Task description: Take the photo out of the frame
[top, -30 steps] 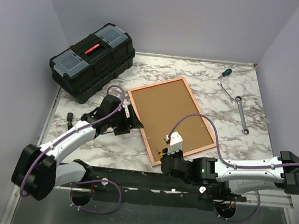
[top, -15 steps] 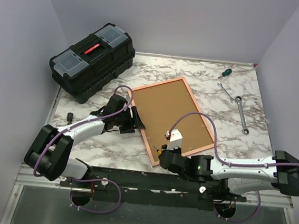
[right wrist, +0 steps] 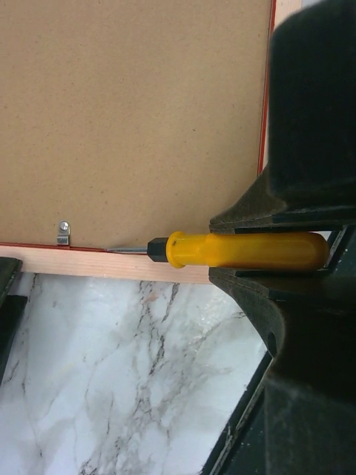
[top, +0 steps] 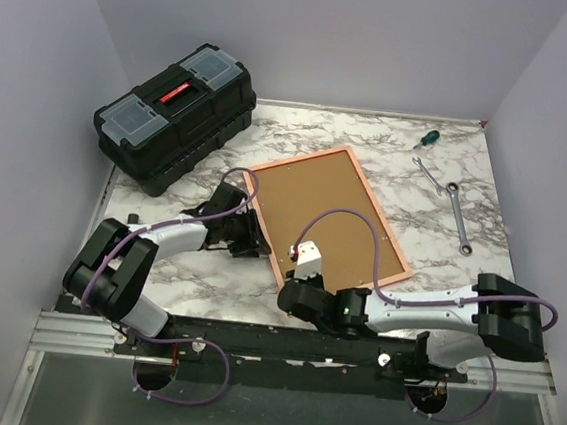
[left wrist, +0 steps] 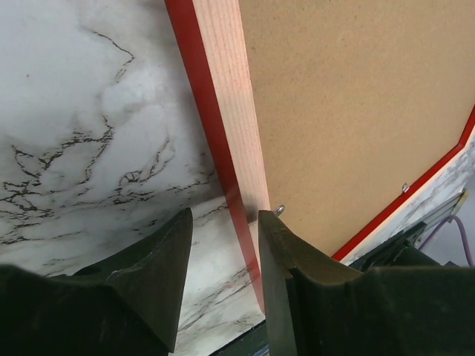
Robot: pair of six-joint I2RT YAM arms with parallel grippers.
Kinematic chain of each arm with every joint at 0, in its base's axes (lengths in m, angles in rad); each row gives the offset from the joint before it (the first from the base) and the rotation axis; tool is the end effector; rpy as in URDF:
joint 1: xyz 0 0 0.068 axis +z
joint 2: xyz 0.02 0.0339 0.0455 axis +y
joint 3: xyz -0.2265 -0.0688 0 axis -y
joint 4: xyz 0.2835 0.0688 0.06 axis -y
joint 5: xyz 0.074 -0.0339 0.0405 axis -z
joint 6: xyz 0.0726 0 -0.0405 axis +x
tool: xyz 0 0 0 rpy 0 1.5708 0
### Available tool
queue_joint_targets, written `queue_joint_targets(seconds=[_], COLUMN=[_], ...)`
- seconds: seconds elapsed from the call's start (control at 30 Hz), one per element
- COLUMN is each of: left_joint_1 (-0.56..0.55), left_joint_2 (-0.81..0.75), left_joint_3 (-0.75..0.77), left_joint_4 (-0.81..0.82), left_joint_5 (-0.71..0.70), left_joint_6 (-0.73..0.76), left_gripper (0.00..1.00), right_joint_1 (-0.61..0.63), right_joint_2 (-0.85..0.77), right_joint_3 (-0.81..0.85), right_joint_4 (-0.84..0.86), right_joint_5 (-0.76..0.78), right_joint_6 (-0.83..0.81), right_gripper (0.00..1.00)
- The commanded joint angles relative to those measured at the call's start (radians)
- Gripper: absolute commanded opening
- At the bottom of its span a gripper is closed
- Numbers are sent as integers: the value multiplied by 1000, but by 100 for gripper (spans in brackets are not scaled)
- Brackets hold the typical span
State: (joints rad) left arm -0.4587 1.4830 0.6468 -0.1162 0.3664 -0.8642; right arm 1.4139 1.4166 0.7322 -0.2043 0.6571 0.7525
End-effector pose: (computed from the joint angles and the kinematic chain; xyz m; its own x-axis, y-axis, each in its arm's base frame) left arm 0.2726 -0.1636 0.0534 -0.9304 -0.3325 -0.1544 -0.1664 0.7582 -0.6305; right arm 0.0947 0.3148 0.1025 -0.5819 -0.2152 -0.7843 -0.4441 0.8920 0.0847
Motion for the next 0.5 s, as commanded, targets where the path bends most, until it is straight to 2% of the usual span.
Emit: queue_joint_targets(seconds=[0.0, 0.2, 0.3, 0.4, 0.47], left_joint_1=[-5, -5, -5, -5, -5], left_joint_2=[21, 14, 0, -26, -43], left_joint_3=[28, 27, 31, 41, 51], left_joint_4=[-35, -44, -46, -57, -64], left_joint_5=[-49, -63, -61, -59, -59], left_joint_6=[12, 24, 33, 47, 52], left_gripper=[41, 40, 41, 47, 56], right_joint_1=[-1, -2, 0, -1, 0], right_joint_2=[56, 80, 29, -51, -91], right_joint_3=[41, 70, 98, 106, 93], right_joint_4=[-2, -37, -38, -40, -35], right_joint_5=[72, 128, 91, 70, 82], right_joint_6=[-30, -34, -59, -60, -60], right_gripper=[0, 0, 0, 1, 0])
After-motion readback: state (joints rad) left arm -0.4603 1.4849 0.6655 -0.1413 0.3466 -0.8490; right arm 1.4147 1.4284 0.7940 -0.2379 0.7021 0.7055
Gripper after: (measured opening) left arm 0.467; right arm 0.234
